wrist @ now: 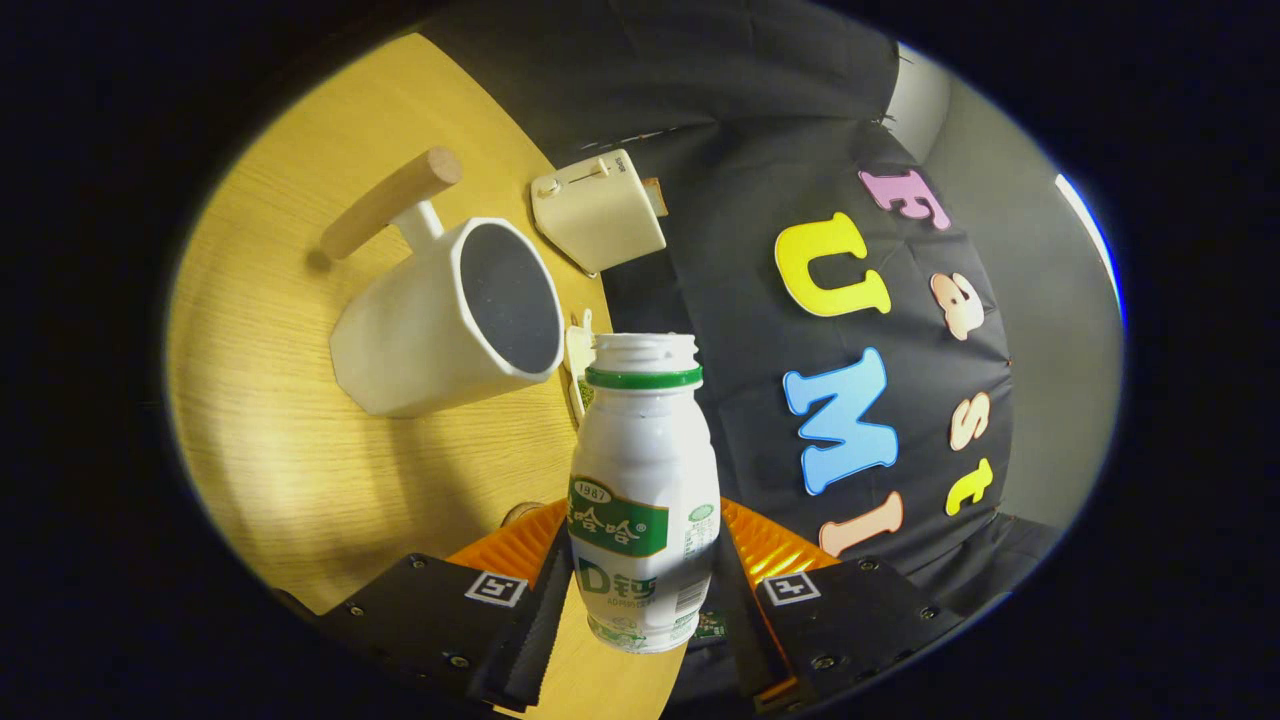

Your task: Take the bottle from table, then pour the juice into the cup, finally place the bottle on the coaster

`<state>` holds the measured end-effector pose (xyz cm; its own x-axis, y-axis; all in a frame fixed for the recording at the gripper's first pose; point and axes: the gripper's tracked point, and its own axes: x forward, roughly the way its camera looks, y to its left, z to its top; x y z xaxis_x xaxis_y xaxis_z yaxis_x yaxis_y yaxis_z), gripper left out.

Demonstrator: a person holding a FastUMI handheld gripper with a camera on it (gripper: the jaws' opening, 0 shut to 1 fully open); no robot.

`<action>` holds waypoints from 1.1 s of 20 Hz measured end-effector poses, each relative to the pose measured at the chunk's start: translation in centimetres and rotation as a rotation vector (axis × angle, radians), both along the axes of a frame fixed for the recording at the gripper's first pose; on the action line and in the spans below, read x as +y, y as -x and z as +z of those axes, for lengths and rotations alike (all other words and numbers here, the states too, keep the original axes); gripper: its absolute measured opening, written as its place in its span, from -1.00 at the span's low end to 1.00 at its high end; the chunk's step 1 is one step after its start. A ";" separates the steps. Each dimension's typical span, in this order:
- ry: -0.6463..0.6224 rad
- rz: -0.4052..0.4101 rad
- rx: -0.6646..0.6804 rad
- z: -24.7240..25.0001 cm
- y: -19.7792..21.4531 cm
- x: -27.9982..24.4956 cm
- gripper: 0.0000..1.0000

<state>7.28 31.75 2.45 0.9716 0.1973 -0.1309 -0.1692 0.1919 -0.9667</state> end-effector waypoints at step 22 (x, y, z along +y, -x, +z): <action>0.277 0.023 -0.096 2.3 -0.2 0.3 0.41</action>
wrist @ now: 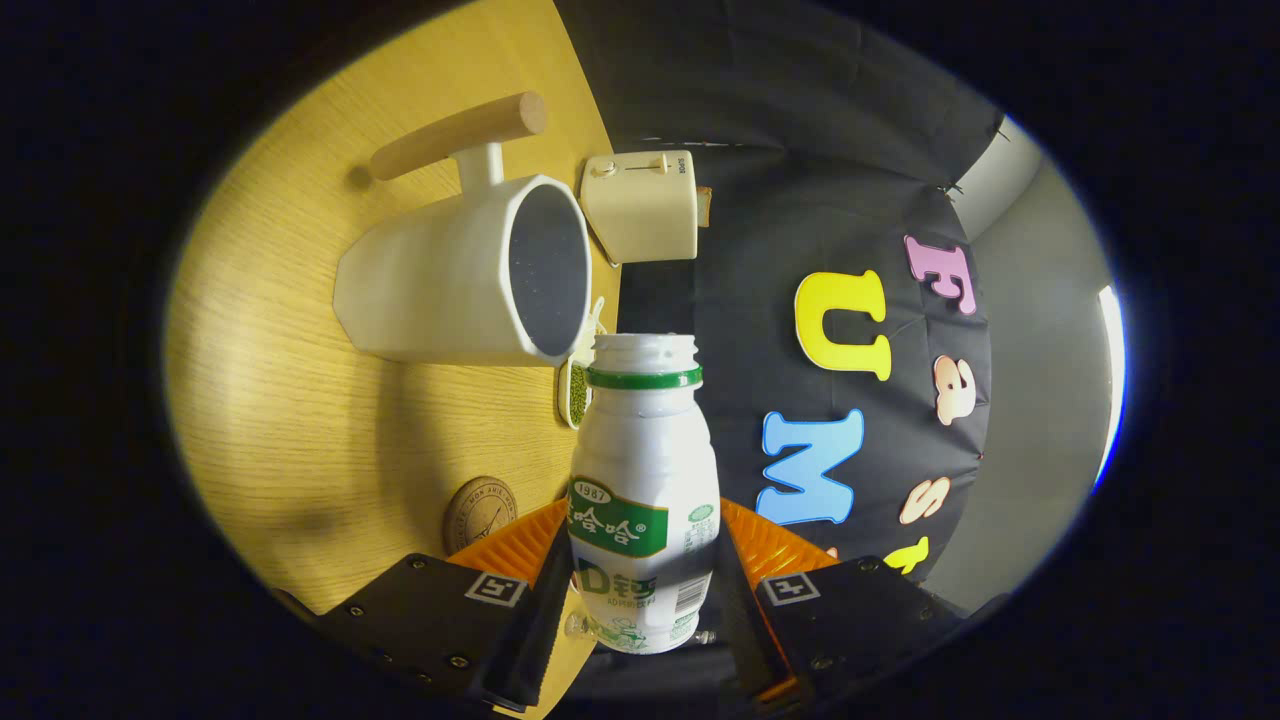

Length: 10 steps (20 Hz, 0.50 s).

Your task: Take the bottle from table, then pour the juice into the cup, finally place the bottle on the coaster

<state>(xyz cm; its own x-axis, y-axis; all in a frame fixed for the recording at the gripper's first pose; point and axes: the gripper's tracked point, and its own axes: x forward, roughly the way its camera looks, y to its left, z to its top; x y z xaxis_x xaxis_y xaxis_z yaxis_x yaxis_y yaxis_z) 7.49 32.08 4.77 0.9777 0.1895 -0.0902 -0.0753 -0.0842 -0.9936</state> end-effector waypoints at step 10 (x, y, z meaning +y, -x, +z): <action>0.134 0.011 -0.080 1.3 0.0 0.2 0.41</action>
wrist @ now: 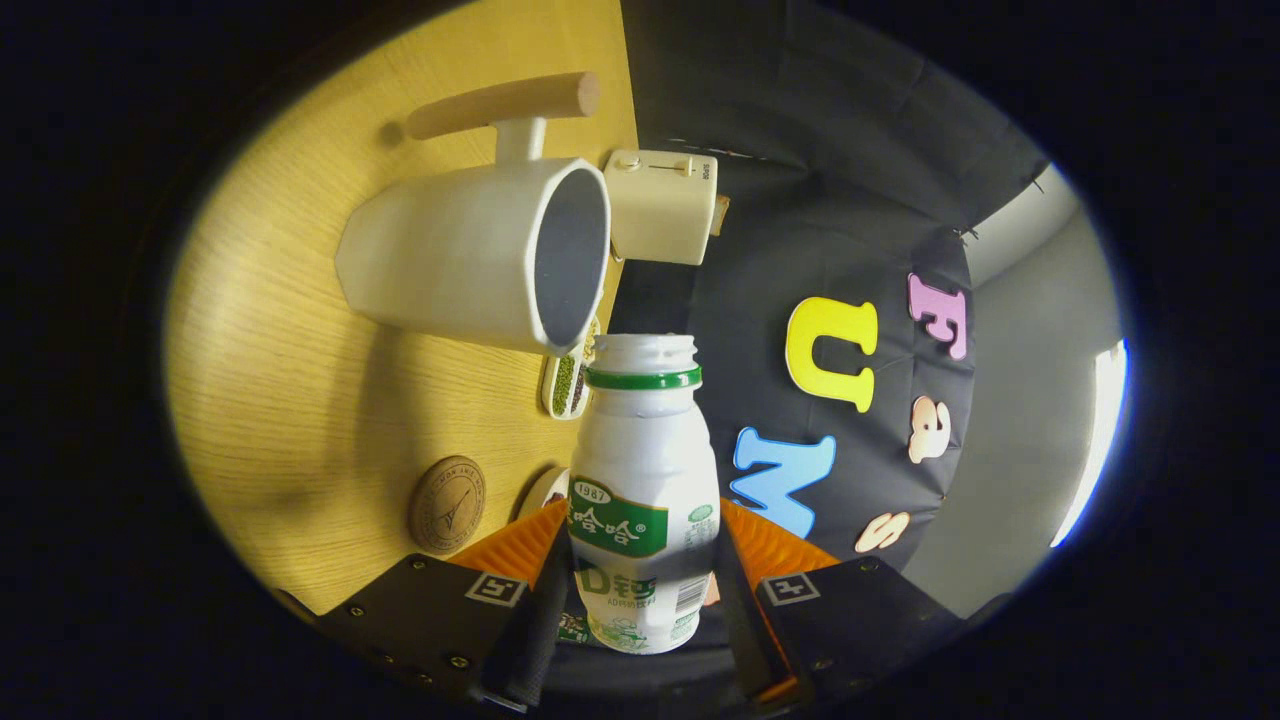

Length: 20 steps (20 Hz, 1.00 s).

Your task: Take the bottle from table, then pour the juice into the cup, finally place the bottle on the coaster

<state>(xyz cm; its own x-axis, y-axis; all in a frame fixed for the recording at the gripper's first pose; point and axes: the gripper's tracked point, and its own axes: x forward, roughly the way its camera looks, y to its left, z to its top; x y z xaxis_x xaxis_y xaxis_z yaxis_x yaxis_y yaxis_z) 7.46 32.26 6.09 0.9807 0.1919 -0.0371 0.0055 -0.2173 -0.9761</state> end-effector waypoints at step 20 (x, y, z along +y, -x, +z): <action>0.061 0.008 -0.025 1.2 0.2 0.6 0.41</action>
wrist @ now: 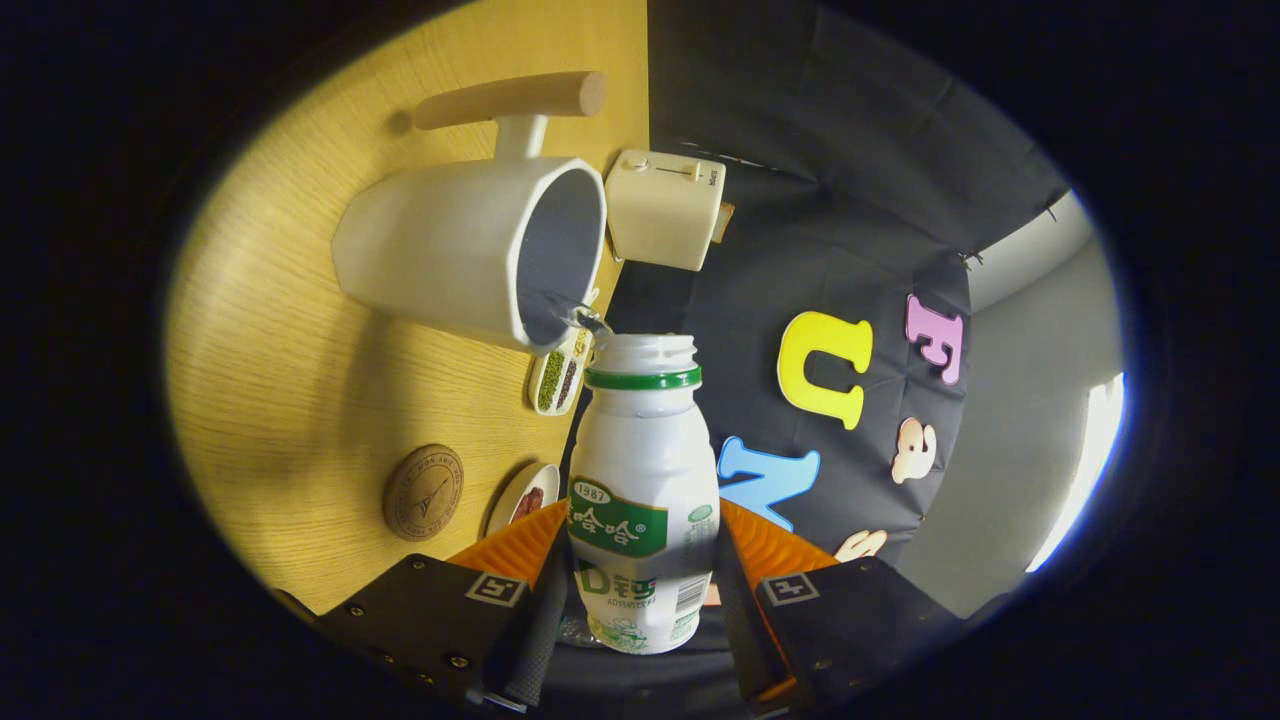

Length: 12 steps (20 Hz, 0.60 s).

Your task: Take the bottle from table, then pour the juice into the cup, finally place the bottle on the coaster

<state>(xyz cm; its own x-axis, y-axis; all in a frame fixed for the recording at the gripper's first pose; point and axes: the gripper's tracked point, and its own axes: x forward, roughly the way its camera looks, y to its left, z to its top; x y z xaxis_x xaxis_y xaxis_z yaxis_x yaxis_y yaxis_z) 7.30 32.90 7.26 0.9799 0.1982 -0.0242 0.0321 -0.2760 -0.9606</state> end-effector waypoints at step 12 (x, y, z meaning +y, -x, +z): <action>0.055 0.011 -0.019 0.0 0.3 0.5 0.41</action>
<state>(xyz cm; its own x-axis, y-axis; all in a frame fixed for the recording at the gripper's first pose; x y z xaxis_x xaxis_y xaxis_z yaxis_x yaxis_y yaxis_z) 6.99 33.40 7.29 0.9781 0.2077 -0.0165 0.0537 -0.3279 -0.9432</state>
